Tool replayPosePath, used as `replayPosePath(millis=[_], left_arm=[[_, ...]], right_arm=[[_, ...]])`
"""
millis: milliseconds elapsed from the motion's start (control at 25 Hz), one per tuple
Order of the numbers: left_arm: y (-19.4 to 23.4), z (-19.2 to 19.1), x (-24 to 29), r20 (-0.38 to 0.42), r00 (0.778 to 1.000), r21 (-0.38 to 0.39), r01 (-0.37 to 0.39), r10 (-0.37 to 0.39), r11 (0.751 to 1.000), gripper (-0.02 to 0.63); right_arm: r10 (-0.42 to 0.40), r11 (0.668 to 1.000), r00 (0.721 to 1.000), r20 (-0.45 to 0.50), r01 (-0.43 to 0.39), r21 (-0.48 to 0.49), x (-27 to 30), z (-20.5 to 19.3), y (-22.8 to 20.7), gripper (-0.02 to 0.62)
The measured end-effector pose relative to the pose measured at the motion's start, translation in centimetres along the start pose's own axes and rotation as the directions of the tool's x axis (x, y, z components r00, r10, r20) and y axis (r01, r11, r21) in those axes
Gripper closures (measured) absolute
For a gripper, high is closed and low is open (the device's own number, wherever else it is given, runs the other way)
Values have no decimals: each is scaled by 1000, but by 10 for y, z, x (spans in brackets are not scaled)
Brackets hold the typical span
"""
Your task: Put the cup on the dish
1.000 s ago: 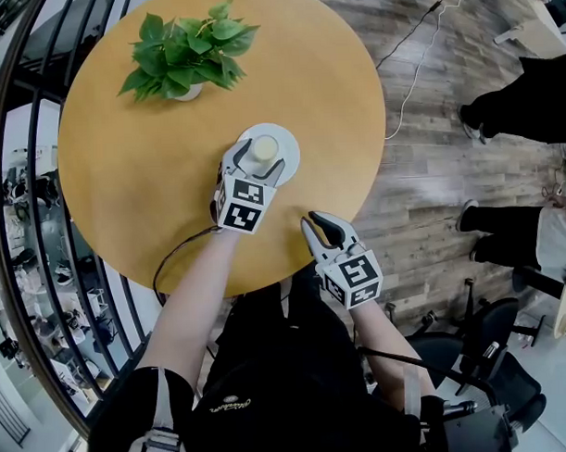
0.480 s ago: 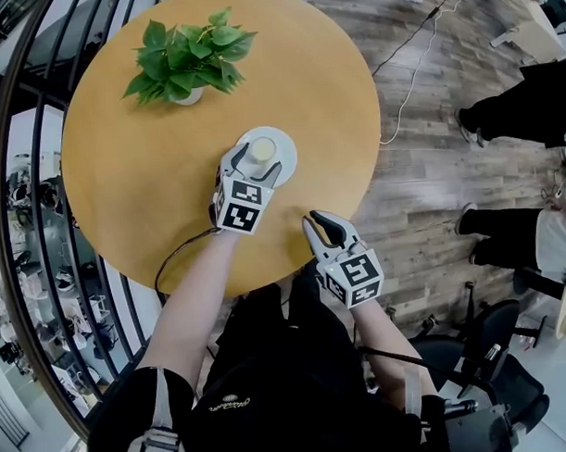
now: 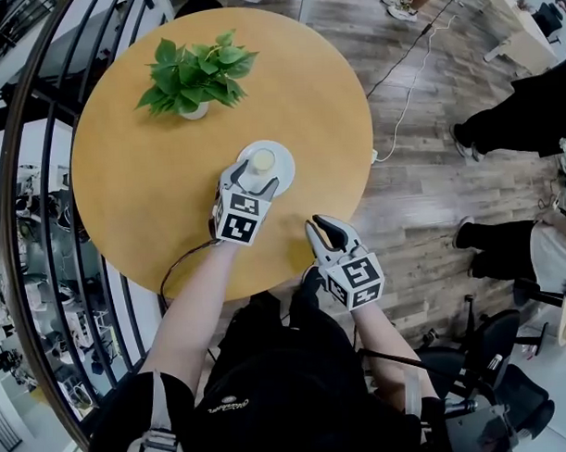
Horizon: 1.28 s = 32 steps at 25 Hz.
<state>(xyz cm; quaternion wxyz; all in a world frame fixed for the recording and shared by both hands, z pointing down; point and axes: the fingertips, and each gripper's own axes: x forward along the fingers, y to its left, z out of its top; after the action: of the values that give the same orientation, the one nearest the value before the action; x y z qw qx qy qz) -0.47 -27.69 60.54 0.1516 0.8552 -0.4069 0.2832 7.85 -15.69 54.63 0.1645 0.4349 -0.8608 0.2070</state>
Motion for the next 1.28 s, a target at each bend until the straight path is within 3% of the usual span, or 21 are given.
replayPosePath(millis=[160, 320, 840, 1280], left_arm=[[-7, 9, -19, 22, 1000, -6, -6, 6, 1000, 308], [-16, 17, -38, 48, 999, -18, -10, 10, 1000, 403], [-41, 75, -105, 180, 984, 33, -11, 5, 999, 581], [-69, 113, -146, 262, 964, 87, 30, -52, 996, 598]], right_arm=[[-7, 1000, 1000, 23, 7, -17, -8, 12, 0, 551], [-9, 999, 999, 52, 11, -33, -15, 27, 1, 551], [16, 992, 984, 177, 7, -124, -25, 93, 23, 551], [34, 985, 964, 262, 12, -170, -46, 135, 42, 552]])
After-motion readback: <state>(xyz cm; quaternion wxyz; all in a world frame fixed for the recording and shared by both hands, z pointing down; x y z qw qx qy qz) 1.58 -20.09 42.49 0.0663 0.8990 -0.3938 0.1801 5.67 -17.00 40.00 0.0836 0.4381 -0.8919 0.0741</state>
